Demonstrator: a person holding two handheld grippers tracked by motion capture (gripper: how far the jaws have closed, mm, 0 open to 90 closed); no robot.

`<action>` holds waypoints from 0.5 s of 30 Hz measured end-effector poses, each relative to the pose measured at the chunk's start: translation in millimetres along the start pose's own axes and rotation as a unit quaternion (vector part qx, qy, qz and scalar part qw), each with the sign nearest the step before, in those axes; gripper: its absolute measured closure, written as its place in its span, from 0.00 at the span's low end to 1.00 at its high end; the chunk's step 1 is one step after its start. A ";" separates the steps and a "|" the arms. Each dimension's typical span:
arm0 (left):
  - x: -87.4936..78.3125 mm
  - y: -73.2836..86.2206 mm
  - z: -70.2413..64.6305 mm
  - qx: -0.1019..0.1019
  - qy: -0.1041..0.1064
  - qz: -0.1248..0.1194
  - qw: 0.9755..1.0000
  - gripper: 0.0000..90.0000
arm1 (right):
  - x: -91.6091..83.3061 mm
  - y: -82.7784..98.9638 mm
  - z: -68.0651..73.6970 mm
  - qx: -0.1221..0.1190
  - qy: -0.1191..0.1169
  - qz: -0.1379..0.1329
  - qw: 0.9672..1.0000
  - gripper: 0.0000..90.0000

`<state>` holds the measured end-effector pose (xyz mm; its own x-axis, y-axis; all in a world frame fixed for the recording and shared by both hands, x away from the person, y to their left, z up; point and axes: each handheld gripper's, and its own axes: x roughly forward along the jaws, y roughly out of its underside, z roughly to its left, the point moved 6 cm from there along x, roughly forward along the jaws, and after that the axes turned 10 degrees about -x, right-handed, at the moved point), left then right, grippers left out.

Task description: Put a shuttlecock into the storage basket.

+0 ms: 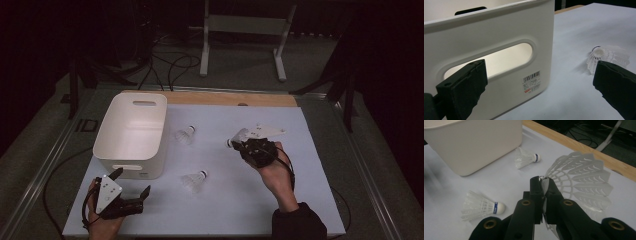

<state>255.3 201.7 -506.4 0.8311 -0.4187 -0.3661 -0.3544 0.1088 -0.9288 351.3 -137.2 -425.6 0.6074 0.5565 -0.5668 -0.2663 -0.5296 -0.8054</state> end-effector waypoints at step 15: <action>0.0 -0.1 0.3 -0.001 0.000 -0.001 1.000 0.00 | 5.4 -10.8 6.0 -0.004 -0.007 -0.009 1.000 0.97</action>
<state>255.4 201.9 -506.3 0.8317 -0.4185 -0.3648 -0.3538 0.1068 -0.9292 352.9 -124.6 -421.0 0.6013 0.5755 -0.5543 -0.2485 -0.5246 -0.8143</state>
